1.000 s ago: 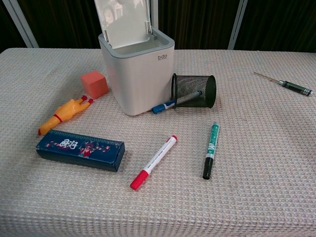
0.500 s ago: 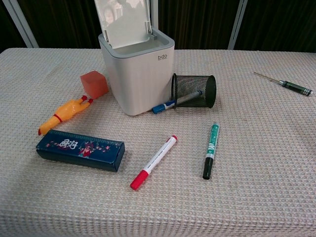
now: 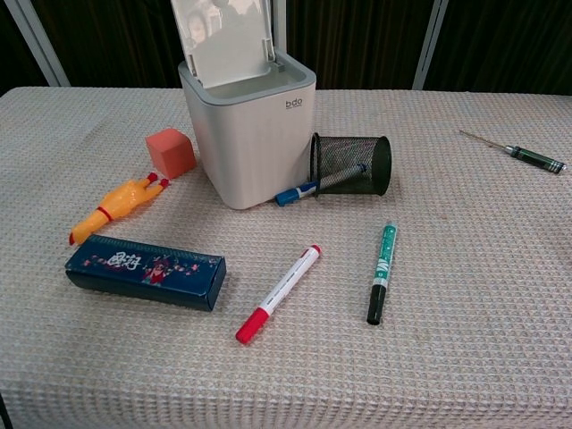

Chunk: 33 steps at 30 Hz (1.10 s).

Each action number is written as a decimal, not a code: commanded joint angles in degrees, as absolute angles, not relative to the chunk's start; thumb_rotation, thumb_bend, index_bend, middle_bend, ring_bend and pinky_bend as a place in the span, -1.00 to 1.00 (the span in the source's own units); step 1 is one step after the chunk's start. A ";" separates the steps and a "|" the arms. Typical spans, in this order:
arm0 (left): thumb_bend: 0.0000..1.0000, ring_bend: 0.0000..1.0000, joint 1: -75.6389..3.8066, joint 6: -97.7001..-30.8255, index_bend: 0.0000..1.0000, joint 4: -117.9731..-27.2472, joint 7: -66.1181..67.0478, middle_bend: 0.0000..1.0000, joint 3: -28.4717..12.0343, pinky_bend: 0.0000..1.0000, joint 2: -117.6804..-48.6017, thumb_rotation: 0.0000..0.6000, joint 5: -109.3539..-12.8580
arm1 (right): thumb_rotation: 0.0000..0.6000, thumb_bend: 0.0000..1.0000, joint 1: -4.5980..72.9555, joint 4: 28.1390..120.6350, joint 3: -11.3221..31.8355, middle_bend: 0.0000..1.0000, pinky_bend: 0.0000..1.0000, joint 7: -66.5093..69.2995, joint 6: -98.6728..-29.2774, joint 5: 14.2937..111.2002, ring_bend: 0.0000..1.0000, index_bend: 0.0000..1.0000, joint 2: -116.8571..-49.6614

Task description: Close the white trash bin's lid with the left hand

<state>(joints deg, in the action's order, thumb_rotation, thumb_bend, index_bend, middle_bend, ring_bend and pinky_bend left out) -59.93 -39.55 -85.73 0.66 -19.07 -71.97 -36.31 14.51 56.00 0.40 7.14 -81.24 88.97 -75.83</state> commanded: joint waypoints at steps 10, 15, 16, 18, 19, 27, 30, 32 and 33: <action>-0.92 -0.81 -57.41 -41.70 -0.69 -93.62 -2.38 -0.34 -20.00 -0.48 -70.05 -0.94 -42.32 | 1.00 -0.21 14.15 53.09 0.61 -1.00 -1.00 8.50 -79.31 88.31 -1.00 -1.00 -77.54; -0.92 -0.81 -54.94 -44.90 -0.69 -97.05 -4.56 -0.33 -20.36 -0.48 -69.87 -0.93 -48.08 | 1.00 -0.21 14.39 52.27 0.56 -1.00 -1.00 8.59 -78.55 88.53 -1.00 -1.00 -78.14; -0.92 -0.81 -54.52 -45.48 -0.69 -97.52 -4.77 -0.33 -20.23 -0.48 -69.94 -0.91 -49.13 | 1.00 -0.21 14.42 52.21 0.55 -1.00 -1.00 8.58 -78.46 88.57 -1.00 -1.00 -78.23; -0.92 -0.81 -53.56 -46.59 -0.69 -98.65 -5.26 -0.33 -19.69 -0.48 -70.23 -0.84 -51.35 | 1.00 -0.21 14.42 52.07 0.57 -1.00 -1.00 8.60 -78.28 88.57 -1.00 -1.00 -78.45; -0.92 -0.81 -53.16 -46.99 -0.69 -99.10 -5.40 -0.33 -19.35 -0.48 -70.40 -0.82 -52.27 | 1.00 -0.21 14.42 52.02 0.60 -1.00 -1.00 8.66 -78.21 88.54 -1.00 -1.00 -78.54; -0.92 -0.81 -50.64 -52.57 -0.69 -99.51 -2.16 -0.31 -15.21 -0.48 -73.24 -0.76 -63.93 | 1.00 -0.21 14.40 51.66 0.79 -1.00 -1.00 8.70 -77.85 88.48 -1.00 -1.00 -78.80; -0.92 -0.81 -50.31 -55.38 -0.68 -97.30 1.22 -0.31 -12.92 -0.48 -75.12 -0.70 -70.36 | 1.00 -0.21 14.47 51.86 1.07 -1.00 -1.00 8.46 -78.26 88.55 -1.00 -1.00 -78.77; -0.92 -0.81 -50.29 -56.34 -0.68 -95.85 3.12 -0.31 -11.56 -0.48 -76.15 -0.68 -73.59 | 1.00 -0.21 14.57 52.12 1.28 -1.00 -1.00 8.41 -78.29 88.49 -1.00 -1.00 -78.66; -0.92 -0.81 -50.32 -56.63 -0.68 -95.17 3.87 -0.31 -11.11 -0.48 -76.59 -0.65 -74.63 | 1.00 -0.21 14.61 52.23 1.34 -1.00 -1.00 8.39 -78.28 88.48 -1.00 -1.00 -78.62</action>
